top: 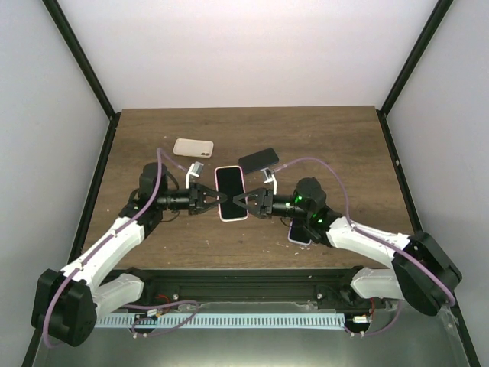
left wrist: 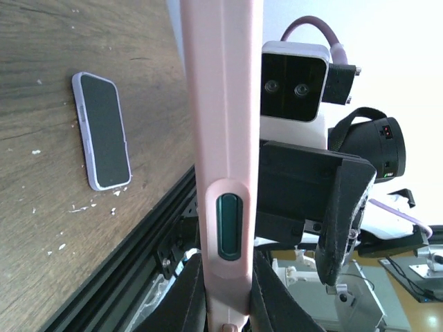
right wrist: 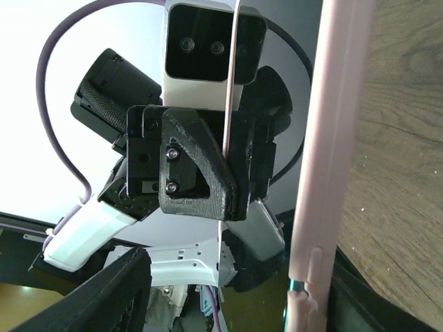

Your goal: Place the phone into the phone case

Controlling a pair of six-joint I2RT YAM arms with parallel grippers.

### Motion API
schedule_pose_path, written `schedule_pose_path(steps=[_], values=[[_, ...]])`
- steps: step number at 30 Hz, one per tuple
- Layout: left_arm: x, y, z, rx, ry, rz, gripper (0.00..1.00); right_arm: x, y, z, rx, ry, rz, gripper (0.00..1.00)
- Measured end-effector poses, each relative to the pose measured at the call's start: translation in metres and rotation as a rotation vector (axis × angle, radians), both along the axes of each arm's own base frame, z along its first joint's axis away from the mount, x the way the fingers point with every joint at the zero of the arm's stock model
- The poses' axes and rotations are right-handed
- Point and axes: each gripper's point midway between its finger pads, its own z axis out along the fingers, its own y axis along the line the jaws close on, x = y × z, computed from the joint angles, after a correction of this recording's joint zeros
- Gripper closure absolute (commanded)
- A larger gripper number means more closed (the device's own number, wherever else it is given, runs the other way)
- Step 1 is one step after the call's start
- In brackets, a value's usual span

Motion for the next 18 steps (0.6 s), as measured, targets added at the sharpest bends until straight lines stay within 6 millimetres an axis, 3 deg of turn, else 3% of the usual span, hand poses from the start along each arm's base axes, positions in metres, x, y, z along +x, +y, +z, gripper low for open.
schedule_pose_path(steps=[7, 12, 14, 18], values=[[0.001, -0.002, 0.010, -0.029, -0.032, -0.004, 0.97, -0.009, -0.009, 0.008, -0.010, 0.007, -0.004, 0.42], [0.005, -0.002, 0.011, -0.035, -0.043, 0.019, 0.97, -0.013, -0.011, 0.002, -0.038, 0.038, 0.008, 0.46], [0.007, -0.002, 0.011, -0.034, -0.048, 0.029, 0.97, -0.015, -0.011, 0.000, -0.048, 0.050, 0.014, 0.54], [0.008, -0.002, 0.012, -0.039, -0.059, 0.034, 0.97, -0.015, -0.012, -0.005, -0.064, 0.071, 0.013, 0.87]])
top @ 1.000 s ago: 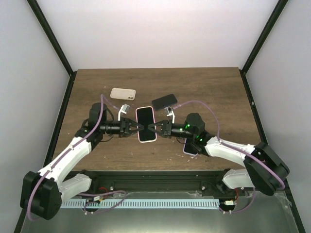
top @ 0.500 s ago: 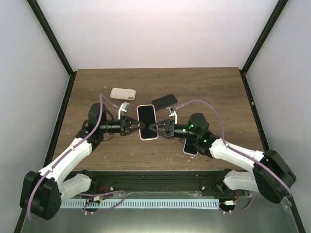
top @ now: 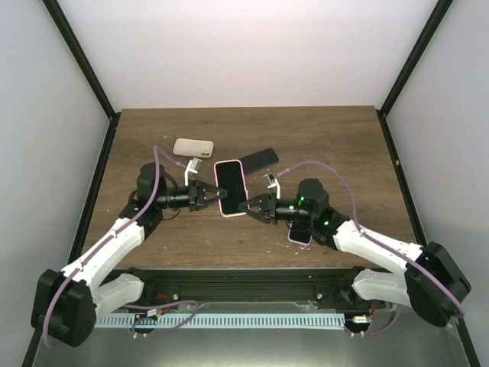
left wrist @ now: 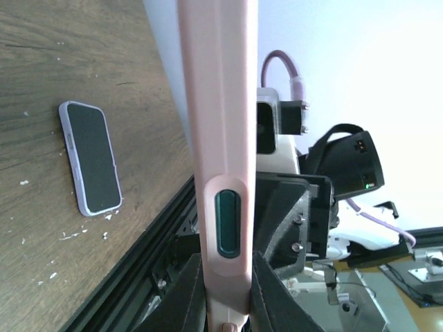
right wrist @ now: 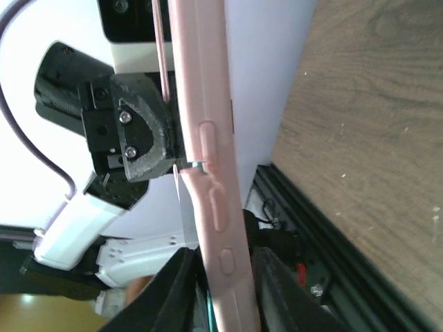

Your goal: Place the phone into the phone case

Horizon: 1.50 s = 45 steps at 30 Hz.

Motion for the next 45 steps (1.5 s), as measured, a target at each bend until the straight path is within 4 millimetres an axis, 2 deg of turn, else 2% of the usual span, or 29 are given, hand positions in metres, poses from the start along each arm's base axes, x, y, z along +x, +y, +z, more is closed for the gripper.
schedule_pose_path(steps=[2, 9, 11, 15, 18, 23, 25, 31, 34, 36, 39, 44, 45], values=[[0.000, 0.000, 0.001, -0.001, -0.011, -0.001, 0.98, 0.000, -0.001, -0.004, -0.008, 0.011, -0.003, 0.98], [-0.003, -0.001, -0.001, 0.022, -0.032, -0.023, 0.97, -0.003, -0.004, 0.001, 0.020, -0.005, -0.006, 0.99], [-0.003, -0.001, -0.001, 0.027, -0.033, -0.027, 0.89, -0.003, -0.004, 0.001, 0.021, -0.006, -0.009, 0.99], [-0.005, -0.001, -0.004, 0.033, -0.029, -0.033, 0.59, -0.004, -0.004, 0.000, 0.031, -0.023, -0.015, 0.99], [-0.003, 0.001, -0.006, 0.038, -0.004, -0.017, 0.53, 0.000, -0.006, -0.002, 0.027, -0.032, -0.039, 0.99], [-0.010, 0.002, -0.020, 0.035, 0.053, -0.020, 0.50, 0.012, -0.009, 0.000, 0.024, -0.059, -0.115, 0.99], [-0.014, 0.003, -0.030, 0.035, 0.092, -0.023, 0.51, 0.016, -0.009, 0.000, 0.025, -0.067, -0.137, 0.99], [-0.019, 0.001, -0.038, 0.022, 0.138, -0.041, 0.59, 0.024, -0.005, -0.011, 0.009, -0.052, -0.153, 0.99], [-0.017, 0.000, -0.039, 0.015, 0.147, -0.045, 0.73, 0.027, -0.003, -0.017, 0.001, -0.045, -0.155, 0.99], [-0.016, -0.001, -0.040, 0.014, 0.155, -0.046, 0.89, 0.028, -0.002, -0.019, -0.003, -0.040, -0.157, 0.99], [-0.014, -0.002, -0.042, 0.012, 0.144, -0.054, 1.00, 0.029, -0.003, -0.022, -0.007, -0.024, -0.162, 0.99], [-0.012, -0.002, -0.039, 0.032, 0.115, -0.056, 1.00, 0.031, -0.004, -0.021, -0.003, -0.026, -0.170, 0.99], [-0.012, -0.002, -0.039, 0.040, 0.111, -0.056, 0.95, 0.031, -0.005, -0.021, -0.007, -0.028, -0.173, 0.99]])
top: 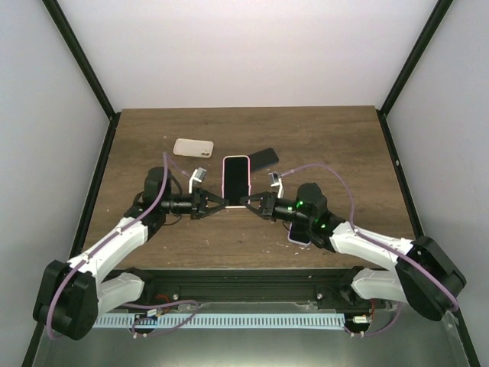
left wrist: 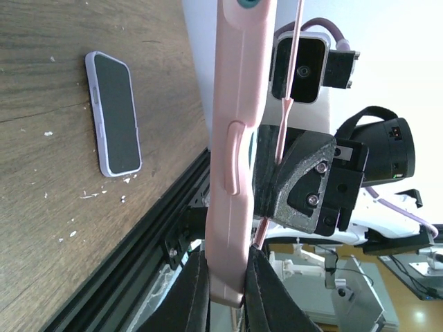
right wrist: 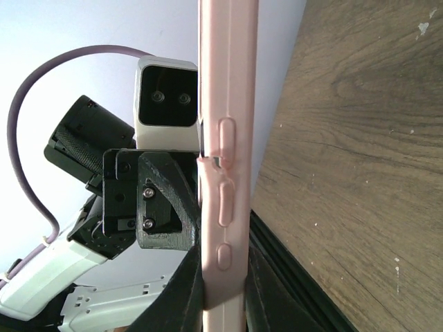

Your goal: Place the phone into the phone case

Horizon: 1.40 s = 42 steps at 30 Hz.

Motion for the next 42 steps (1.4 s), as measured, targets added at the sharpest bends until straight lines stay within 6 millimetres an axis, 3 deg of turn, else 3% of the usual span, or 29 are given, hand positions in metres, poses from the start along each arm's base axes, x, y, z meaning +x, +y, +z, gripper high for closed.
schedule_pose_path(steps=[5, 8, 10, 14, 19, 26, 31, 36, 39, 42], values=[[0.000, -0.001, -0.001, 0.038, -0.008, 0.003, 0.50, -0.001, -0.003, 0.000, -0.028, -0.037, -0.018, 0.99], [0.005, 0.002, -0.007, 0.081, 0.012, 0.041, 0.17, 0.002, -0.011, -0.012, -0.099, -0.044, -0.049, 0.99], [0.008, 0.004, -0.009, 0.105, 0.007, 0.055, 0.02, 0.007, -0.020, -0.022, -0.150, -0.042, -0.073, 0.99], [0.018, 0.007, -0.006, 0.168, -0.023, 0.090, 0.00, 0.027, -0.053, -0.036, -0.242, -0.043, -0.157, 0.99], [0.044, 0.017, -0.005, 0.304, -0.074, 0.182, 0.01, 0.054, -0.103, -0.062, -0.362, -0.007, -0.279, 0.99], [0.086, 0.056, -0.050, 0.515, 0.042, 0.329, 0.07, 0.082, -0.157, -0.109, -0.452, 0.118, -0.360, 0.99], [0.119, 0.093, -0.076, 0.617, 0.142, 0.444, 0.07, 0.092, -0.181, -0.143, -0.482, 0.216, -0.390, 0.98], [0.158, 0.114, -0.082, 0.636, 0.185, 0.543, 0.16, 0.093, -0.191, -0.174, -0.498, 0.316, -0.392, 0.85], [0.186, 0.131, -0.093, 0.630, 0.236, 0.616, 0.23, 0.094, -0.192, -0.177, -0.491, 0.313, -0.383, 0.69], [0.213, 0.149, -0.103, 0.620, 0.268, 0.684, 0.23, 0.094, -0.195, -0.180, -0.508, 0.319, -0.391, 0.46]])
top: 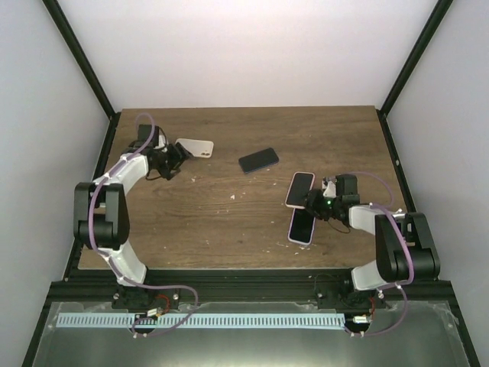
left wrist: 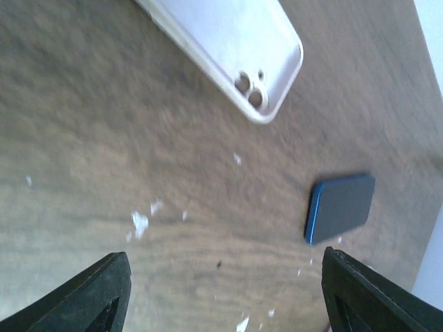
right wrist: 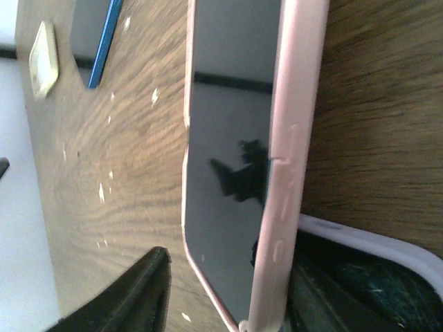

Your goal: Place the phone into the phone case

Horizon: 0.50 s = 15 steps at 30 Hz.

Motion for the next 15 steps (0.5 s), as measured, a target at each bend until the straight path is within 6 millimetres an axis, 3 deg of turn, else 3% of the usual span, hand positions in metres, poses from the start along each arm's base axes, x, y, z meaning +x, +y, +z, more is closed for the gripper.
schedule_pose_path(steps=[3, 7, 11, 15], values=[[0.028, 0.018, -0.001, 0.017, -0.026, 0.049, 0.23, 0.005, -0.002, 0.007, -0.016, -0.020, -0.008, 0.27], [0.075, 0.046, 0.015, 0.035, -0.112, 0.105, 0.25, 0.007, -0.009, 0.015, -0.052, -0.040, -0.036, 0.02], [0.119, 0.081, 0.029, 0.042, -0.203, 0.150, 0.30, 0.012, -0.014, 0.028, -0.085, -0.066, -0.052, 0.00], [0.153, 0.105, 0.020, 0.070, -0.230, 0.159, 0.35, 0.021, -0.017, 0.045, -0.102, -0.101, -0.066, 0.00]])
